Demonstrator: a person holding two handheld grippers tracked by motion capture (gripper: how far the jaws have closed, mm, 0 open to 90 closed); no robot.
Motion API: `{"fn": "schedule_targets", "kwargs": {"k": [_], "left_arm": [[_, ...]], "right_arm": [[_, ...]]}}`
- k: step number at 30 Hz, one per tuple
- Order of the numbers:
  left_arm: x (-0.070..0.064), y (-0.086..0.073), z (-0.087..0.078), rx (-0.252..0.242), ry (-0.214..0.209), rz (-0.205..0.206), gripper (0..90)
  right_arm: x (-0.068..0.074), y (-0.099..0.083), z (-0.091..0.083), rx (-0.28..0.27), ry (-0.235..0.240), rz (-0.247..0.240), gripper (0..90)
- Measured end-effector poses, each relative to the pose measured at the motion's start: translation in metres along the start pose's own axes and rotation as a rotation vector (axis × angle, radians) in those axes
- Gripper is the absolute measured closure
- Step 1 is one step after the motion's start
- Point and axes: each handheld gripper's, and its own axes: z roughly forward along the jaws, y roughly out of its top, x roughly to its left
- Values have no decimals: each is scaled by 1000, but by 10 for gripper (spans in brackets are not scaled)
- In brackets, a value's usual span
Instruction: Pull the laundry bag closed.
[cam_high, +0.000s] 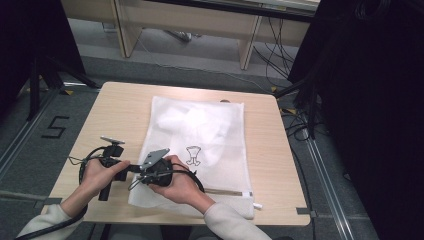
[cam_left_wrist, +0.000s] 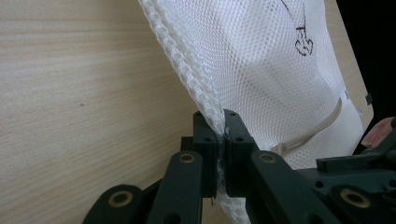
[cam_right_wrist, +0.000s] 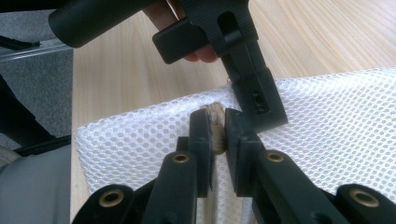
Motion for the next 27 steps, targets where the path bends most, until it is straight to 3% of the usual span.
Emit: {"fn": "schedule_targets", "kwargs": {"k": [9, 11, 14, 23, 27], "left_arm": [[3, 1, -1, -3, 6, 9, 853], [2, 1, -2, 1, 16, 15, 853], [1, 1, -1, -19, 3, 8, 853], [0, 1, -1, -11, 24, 33, 853], [-2, 1, -1, -18, 23, 36, 852]], "right_arm": [[0, -5, -1, 8, -5, 4, 826], [1, -6, -2, 12, -2, 25, 826], [0, -5, -2, 4, -1, 7, 825], [1, -12, -3, 11, -6, 26, 826], [-1, -13, -5, 15, -4, 10, 826]]}}
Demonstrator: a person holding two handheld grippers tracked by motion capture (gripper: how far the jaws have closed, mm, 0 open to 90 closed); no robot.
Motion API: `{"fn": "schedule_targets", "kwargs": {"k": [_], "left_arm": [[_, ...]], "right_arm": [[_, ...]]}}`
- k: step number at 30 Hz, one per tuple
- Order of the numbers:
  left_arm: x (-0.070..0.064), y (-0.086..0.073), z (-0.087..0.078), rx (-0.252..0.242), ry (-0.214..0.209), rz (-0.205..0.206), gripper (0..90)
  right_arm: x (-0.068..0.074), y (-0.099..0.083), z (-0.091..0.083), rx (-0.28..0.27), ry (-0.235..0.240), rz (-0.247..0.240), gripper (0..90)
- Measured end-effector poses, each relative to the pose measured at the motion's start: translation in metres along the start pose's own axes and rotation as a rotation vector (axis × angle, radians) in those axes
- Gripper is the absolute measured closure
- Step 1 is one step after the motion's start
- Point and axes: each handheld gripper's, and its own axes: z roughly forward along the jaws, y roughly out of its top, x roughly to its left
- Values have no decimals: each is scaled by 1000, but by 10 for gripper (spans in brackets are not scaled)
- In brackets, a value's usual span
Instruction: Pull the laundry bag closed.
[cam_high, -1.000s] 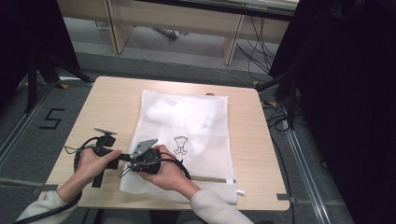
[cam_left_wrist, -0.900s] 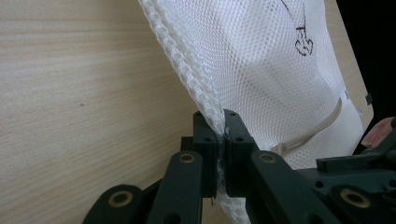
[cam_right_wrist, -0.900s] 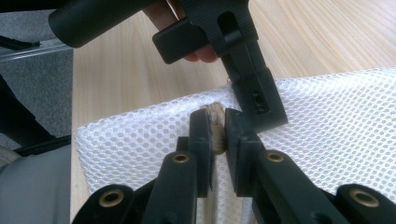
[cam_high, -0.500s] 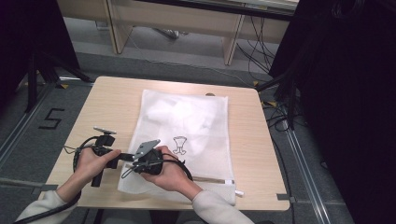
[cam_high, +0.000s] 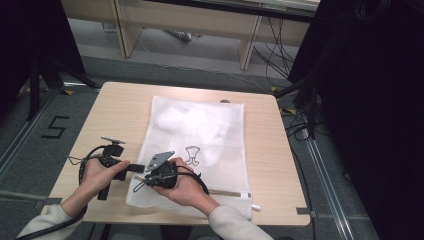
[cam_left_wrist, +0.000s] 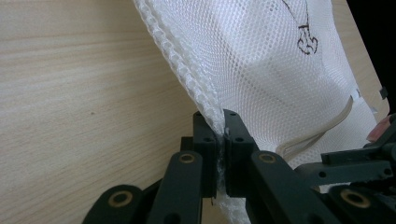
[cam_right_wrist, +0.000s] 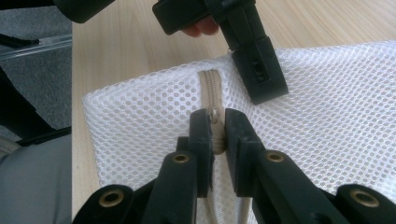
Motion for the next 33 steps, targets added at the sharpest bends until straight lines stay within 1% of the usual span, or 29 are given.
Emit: {"fn": "schedule_targets", "kwargs": {"k": [1, 2, 4, 5, 9, 10, 12, 13, 14, 15, 17, 23, 25, 26, 27, 29, 30, 33], "left_arm": [[0, 0, 0, 1, -2, 0, 852], [0, 0, 0, 1, -2, 0, 852], [0, 0, 0, 1, 0, 0, 852], [0, 0, 0, 8, 1, 7, 852], [0, 0, -1, 14, 10, 13, 853], [1, 0, -1, 14, 9, 14, 853], [1, 0, -1, 15, 8, 12, 853], [1, 0, 0, 11, 7, 6, 853], [1, 0, 0, 9, 3, 9, 853], [1, 0, -1, 16, 6, 17, 853], [1, 0, 0, 8, 3, 11, 853], [0, 0, 0, 9, 9, 16, 852], [0, 0, 0, 8, 8, 13, 853], [1, 0, 0, 16, 7, 21, 852], [2, 0, -2, 31, 7, 38, 853], [2, 0, -2, 31, 5, 37, 852], [3, 0, -2, 35, 6, 40, 853], [4, 0, -2, 33, 5, 31, 854]], "right_arm": [[2, -1, 0, -7, -4, 23, 826], [2, -1, 0, -7, -4, 23, 826], [0, -1, -1, -5, -2, 6, 826], [0, -2, -1, -8, -4, 8, 826], [0, -3, -1, 3, -1, 2, 826], [-2, -4, -1, 2, 5, 11, 826], [-2, -5, -1, 3, 1, 10, 826], [-1, -5, -1, -1, 1, 24, 826], [-1, -6, -1, 2, 7, 33, 826], [-2, -6, -1, -3, 4, 18, 826], [-2, -5, -1, -4, 4, 17, 826], [-3, -9, -3, 5, 9, 23, 826], [-2, -10, -3, 4, 13, 42, 825], [-2, -9, -4, 9, 13, 39, 826], [-2, -9, -4, 8, 10, 40, 826], [-3, -10, -4, 3, 7, 32, 826], [-3, -10, -3, -3, 8, 35, 826], [-5, -12, -3, 7, 9, 32, 826]]}}
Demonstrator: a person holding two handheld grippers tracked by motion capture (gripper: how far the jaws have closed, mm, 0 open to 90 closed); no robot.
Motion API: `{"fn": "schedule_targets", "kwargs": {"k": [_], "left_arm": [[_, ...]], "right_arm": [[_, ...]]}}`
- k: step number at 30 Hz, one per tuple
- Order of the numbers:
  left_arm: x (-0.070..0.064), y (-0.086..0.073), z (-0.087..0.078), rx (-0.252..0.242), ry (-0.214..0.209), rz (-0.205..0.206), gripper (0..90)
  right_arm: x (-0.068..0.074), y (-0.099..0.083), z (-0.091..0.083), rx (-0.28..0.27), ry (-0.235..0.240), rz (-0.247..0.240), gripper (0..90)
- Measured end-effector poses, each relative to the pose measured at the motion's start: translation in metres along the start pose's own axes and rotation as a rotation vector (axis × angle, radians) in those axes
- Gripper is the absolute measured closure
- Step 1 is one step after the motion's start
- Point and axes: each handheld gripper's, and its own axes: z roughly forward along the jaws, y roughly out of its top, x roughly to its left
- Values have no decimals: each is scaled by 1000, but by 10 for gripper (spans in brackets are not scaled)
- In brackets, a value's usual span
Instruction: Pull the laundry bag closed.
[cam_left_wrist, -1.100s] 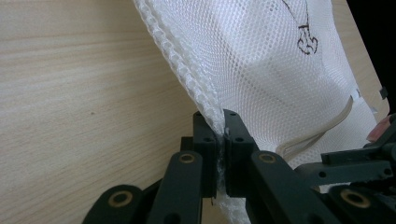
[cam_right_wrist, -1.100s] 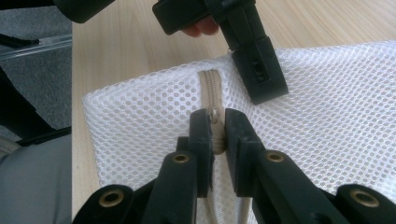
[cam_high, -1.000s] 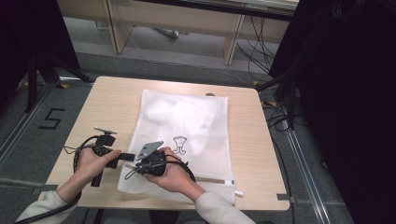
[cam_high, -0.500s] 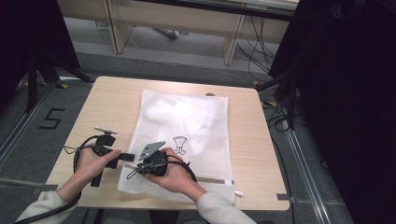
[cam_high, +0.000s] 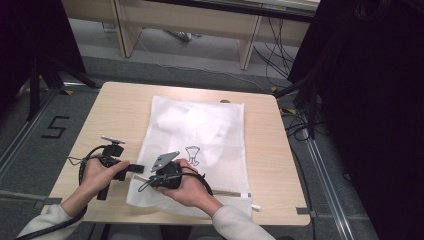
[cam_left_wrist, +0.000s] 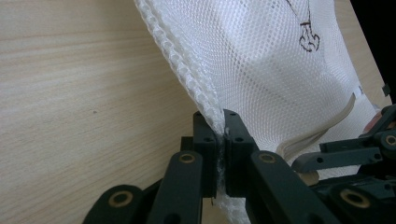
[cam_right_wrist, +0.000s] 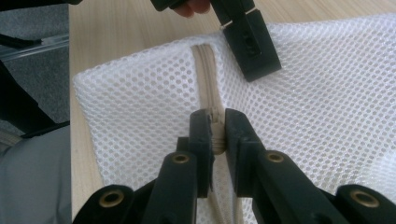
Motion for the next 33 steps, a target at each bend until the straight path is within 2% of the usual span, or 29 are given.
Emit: {"fn": "schedule_targets", "kwargs": {"k": [7, 14, 20, 22, 30, 33], "left_arm": [[0, 0, 0, 0, -1, -2, 853], [0, 0, 0, -2, -2, 0, 853], [1, 0, 0, -2, -2, -3, 853], [1, 0, -1, -3, 0, -3, 853], [0, 0, -1, -6, -3, -7, 852], [1, 0, -1, -5, 1, -7, 852]], "right_arm": [[0, -2, -1, 4, 6, 24, 826], [-3, -2, -3, 7, 0, 7, 826], [-3, -6, -4, 13, 2, 30, 826], [-4, -6, -5, 10, -3, 17, 826], [-4, -7, -7, 18, 0, 43, 826], [-6, -8, -7, 18, 3, 31, 826]]}}
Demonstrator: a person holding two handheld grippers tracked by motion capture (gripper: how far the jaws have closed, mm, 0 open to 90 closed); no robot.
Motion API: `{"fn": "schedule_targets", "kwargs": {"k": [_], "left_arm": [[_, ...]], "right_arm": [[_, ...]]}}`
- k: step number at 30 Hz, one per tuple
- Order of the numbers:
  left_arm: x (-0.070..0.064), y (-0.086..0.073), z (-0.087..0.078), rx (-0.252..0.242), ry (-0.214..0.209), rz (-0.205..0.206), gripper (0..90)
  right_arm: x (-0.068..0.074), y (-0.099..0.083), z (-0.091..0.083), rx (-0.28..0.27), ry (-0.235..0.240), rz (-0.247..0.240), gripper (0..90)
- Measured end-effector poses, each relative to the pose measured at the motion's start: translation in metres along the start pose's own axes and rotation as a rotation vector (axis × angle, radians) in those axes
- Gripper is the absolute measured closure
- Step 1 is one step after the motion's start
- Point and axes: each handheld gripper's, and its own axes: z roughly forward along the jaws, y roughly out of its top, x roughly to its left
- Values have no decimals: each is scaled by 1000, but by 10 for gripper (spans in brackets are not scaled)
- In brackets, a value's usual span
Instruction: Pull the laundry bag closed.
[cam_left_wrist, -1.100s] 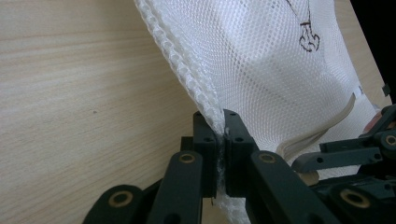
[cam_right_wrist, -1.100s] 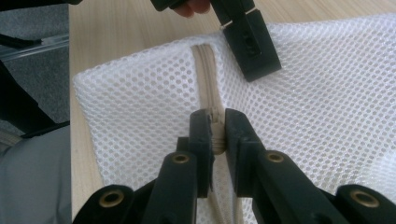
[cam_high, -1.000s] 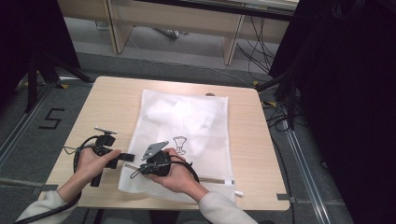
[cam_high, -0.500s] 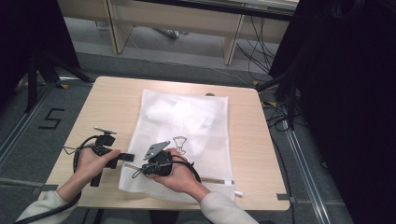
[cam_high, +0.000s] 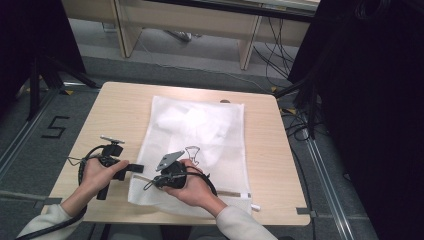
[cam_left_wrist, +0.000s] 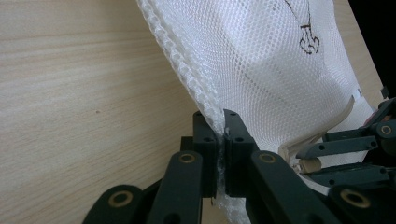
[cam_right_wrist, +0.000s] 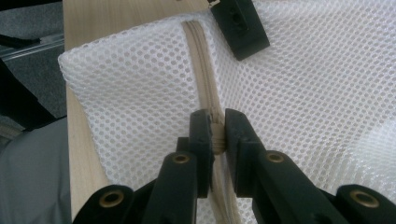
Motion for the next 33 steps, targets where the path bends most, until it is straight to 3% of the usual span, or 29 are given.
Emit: {"fn": "schedule_targets", "kwargs": {"k": [8, 12, 21, 23, 33], "left_arm": [[0, 0, 1, -2, -6, -2, 852], [0, 0, 0, -1, -1, -1, 853], [0, 0, 0, 0, 0, 1, 852], [0, 0, 0, -1, -1, -1, 852], [0, 0, 0, -1, -1, -1, 852]], "right_arm": [[0, -3, -2, 5, -3, 22, 826], [-2, -3, -3, 7, 3, -3, 826], [-2, -8, -8, 20, -2, 34, 826], [-4, -9, -8, 14, -1, 7, 826], [-5, -11, -10, 24, -1, 7, 826]]}}
